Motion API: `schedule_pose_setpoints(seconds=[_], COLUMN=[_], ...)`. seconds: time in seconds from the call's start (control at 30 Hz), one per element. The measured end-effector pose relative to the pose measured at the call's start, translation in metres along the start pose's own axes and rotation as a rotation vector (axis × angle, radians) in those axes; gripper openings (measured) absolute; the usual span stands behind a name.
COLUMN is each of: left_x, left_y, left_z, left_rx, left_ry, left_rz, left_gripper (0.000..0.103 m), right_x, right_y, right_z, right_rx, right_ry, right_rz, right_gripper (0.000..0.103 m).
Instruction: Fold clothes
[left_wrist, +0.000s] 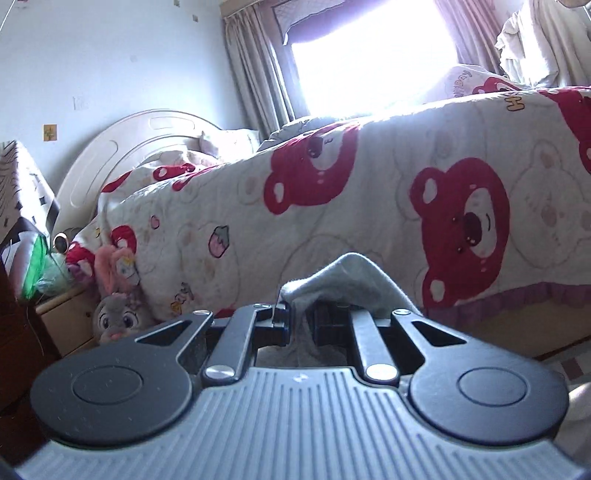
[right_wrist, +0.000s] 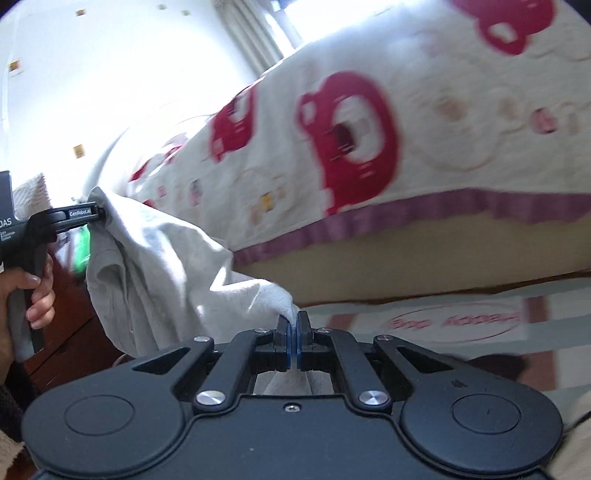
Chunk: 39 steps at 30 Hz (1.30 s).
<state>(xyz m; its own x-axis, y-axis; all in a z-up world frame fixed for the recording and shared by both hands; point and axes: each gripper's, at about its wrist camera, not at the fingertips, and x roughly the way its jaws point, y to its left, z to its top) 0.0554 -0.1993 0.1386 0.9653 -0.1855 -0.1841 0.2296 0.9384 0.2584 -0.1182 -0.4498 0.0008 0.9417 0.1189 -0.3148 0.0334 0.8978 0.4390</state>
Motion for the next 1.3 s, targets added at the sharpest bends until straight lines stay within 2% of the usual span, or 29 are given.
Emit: schedule_pose_setpoints(seconds=[0.07,0.13,0.23,0.3,0.37,0.4,0.43,0.47,0.57,0.6,0.63,0.67,0.73,0.77,0.87,0.93,1.07,1.13,1.2,1.23,1.3], left_x=[0.009,0.015,0.009,0.006,0.009,0.019,0.028,0.043,0.085,0.092,0.099,0.106,0.111,0.114,0.133,0.144,0.157,0.168,0.179,0.182,0.182], left_y=[-0.005,-0.001,0.019,0.032,0.039,0.040,0.041,0.038,0.029,0.026,0.023,0.020,0.019,0.018,0.030,0.040,0.067,0.077,0.090,0.095,0.104], left_z=[0.012,0.025,0.037,0.032,0.015,-0.002,-0.018,-0.043,-0.130,-0.157,-0.184,-0.211,-0.238,-0.251,-0.263,-0.262,-0.260,-0.254,-0.251,-0.253,-0.262], left_rx=[-0.014,-0.053,-0.117,-0.143,-0.152,-0.136,-0.120,-0.100,-0.057,-0.047,-0.037,-0.026,-0.042,-0.051,-0.144,-0.205,-0.308,-0.269,-0.278,-0.295,-0.339], left_ry=[-0.032,-0.074,-0.128,-0.139,-0.100,-0.041,0.018,0.102,0.337,0.365,0.392,0.419,0.419,0.420,0.437,0.431,0.353,0.277,0.251,0.260,0.297], left_rz=[0.005,0.017,0.036,0.022,-0.017,-0.039,-0.061,-0.083,-0.138,-0.138,-0.137,-0.137,-0.120,-0.111,-0.072,-0.051,0.044,0.118,0.125,0.116,0.079], left_gripper=[0.010,0.010,0.010,0.010,0.011,0.012,0.012,0.013,0.013,0.013,0.013,0.013,0.013,0.013,0.013,0.013,0.013,0.013,0.017,0.021,0.022], right_x=[-0.010,-0.020,-0.027,-0.020,-0.006,0.010,0.027,0.045,0.099,0.111,0.113,0.110,0.103,0.100,0.096,0.101,0.118,0.126,0.132,0.134,0.136], right_y=[-0.013,-0.015,-0.020,-0.026,-0.035,-0.043,-0.052,-0.064,-0.115,-0.134,-0.151,-0.161,-0.173,-0.172,-0.170,-0.169,-0.156,-0.154,-0.153,-0.152,-0.147], right_z=[0.022,0.049,0.089,0.111,0.128,0.129,0.128,0.120,0.075,0.054,0.033,0.014,-0.024,-0.039,-0.076,-0.083,-0.073,-0.073,-0.076,-0.078,-0.082], right_rx=[-0.031,-0.137,-0.195,-0.172,-0.134,-0.112,-0.090,-0.071,0.010,0.077,0.159,0.227,0.316,0.319,0.303,0.305,0.260,0.269,0.277,0.277,0.252], right_ry=[-0.063,-0.152,-0.226,-0.220,-0.191,-0.160,-0.130,-0.093,0.103,0.172,0.211,0.225,0.243,0.251,0.282,0.321,0.291,0.275,0.267,0.265,0.269], right_rz=[-0.094,-0.181,-0.175,-0.168,-0.170,-0.174,-0.188,-0.230,-0.417,-0.460,-0.458,-0.418,-0.319,-0.300,-0.283,-0.305,-0.297,-0.287,-0.280,-0.279,-0.284], right_gripper=[0.004,0.004,0.004,0.008,0.018,0.027,0.055,0.076,0.078,0.078,0.078,0.077,0.077,0.077,0.077,0.077,0.077,0.077,0.077,0.077,0.077])
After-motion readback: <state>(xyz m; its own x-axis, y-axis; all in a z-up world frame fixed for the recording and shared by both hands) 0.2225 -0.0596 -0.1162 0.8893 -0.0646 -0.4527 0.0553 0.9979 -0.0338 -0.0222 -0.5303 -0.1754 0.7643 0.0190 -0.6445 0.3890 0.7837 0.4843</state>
